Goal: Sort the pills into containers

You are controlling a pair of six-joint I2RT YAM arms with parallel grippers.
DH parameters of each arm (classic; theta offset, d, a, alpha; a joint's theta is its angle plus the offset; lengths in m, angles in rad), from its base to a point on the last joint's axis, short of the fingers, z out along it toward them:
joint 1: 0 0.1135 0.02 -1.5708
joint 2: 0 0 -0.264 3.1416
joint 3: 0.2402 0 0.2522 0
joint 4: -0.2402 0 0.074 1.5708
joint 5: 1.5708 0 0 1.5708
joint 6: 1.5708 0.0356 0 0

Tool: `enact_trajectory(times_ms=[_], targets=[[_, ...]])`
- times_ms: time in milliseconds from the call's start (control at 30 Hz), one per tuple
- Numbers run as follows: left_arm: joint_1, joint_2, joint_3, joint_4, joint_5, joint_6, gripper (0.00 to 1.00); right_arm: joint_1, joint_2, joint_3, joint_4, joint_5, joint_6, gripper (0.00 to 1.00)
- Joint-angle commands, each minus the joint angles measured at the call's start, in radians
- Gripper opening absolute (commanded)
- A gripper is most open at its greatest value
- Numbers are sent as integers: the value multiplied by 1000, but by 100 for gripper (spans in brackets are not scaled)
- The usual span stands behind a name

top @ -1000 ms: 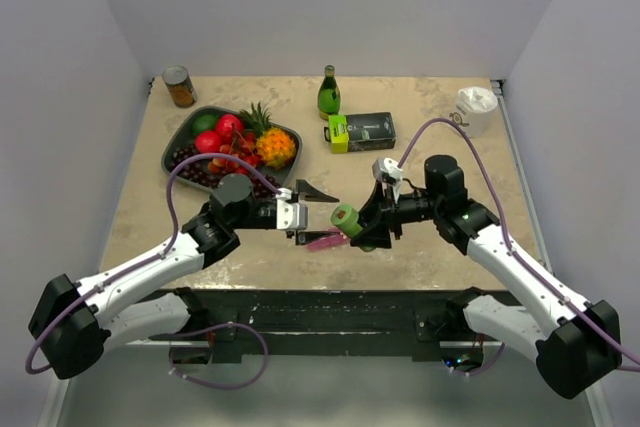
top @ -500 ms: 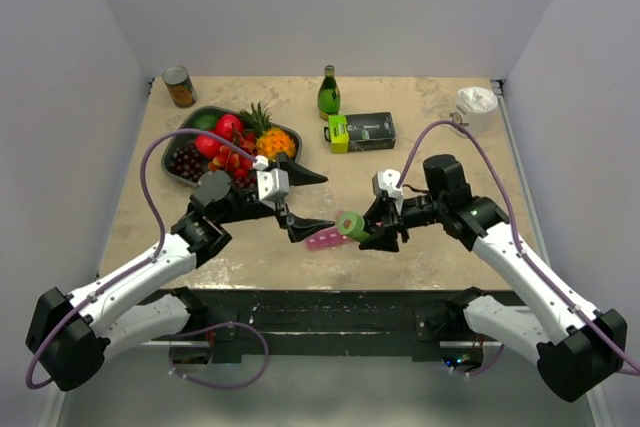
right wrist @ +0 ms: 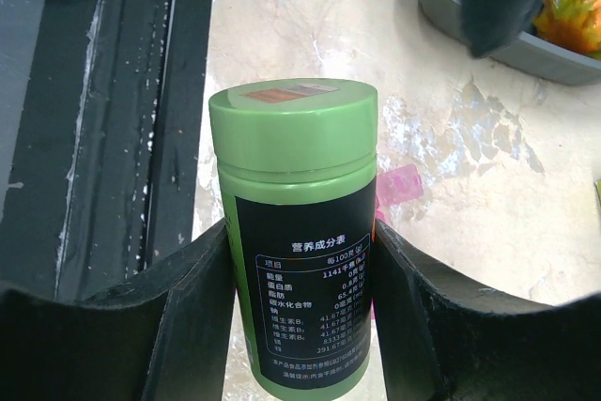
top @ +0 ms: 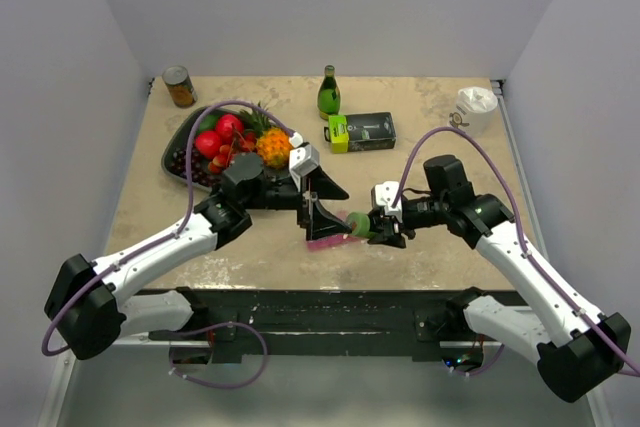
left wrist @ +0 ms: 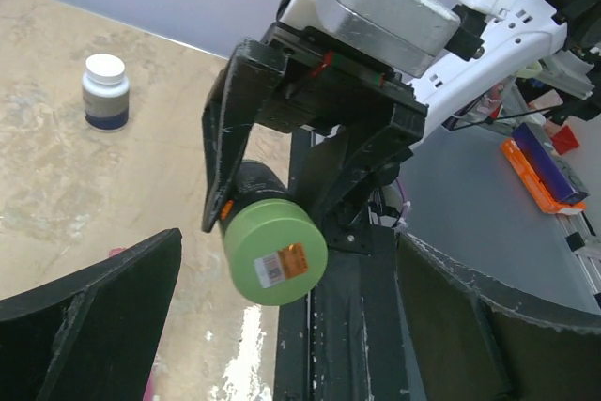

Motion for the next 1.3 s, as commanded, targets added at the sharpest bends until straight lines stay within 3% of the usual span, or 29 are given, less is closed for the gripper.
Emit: enact_trajectory(times_ms=[0,133,300,467,567,633,667,733,867,900,1000,1033,1100,1267], targets=[[-34,3,50,-60,-57,16,98,4,-12,32,41,12,-10,0],[-91,7,56,-116,-172,91,95,5,-7,29,62,12,20,0],[-134,32,74,-151,-232,134,85,4,-4,22,78,6,40,0],[-171,50,94,-153,-294,160,83,4,-5,16,82,2,49,0],[-178,67,109,-156,-305,160,73,4,-5,12,86,2,52,0],[-180,79,117,-172,-303,166,61,5,-7,11,86,2,55,0],[-180,82,122,-177,-299,167,51,4,-7,9,86,2,58,0],[-180,85,123,-179,-270,170,42,4,-7,6,90,6,58,0],[-180,95,128,-215,-217,182,6,5,-15,-1,101,6,67,1],[-178,95,128,-247,-220,185,0,5,-16,-3,102,4,70,7],[-175,79,105,-295,-245,170,0,5,-22,-11,110,2,81,26],[-171,60,97,-303,-252,148,0,4,-25,-14,122,4,95,62],[-160,32,65,-333,-278,124,0,4,-33,-29,142,16,116,99],[-48,-100,-21,-456,-400,21,0,2,-50,-64,210,65,179,99]])
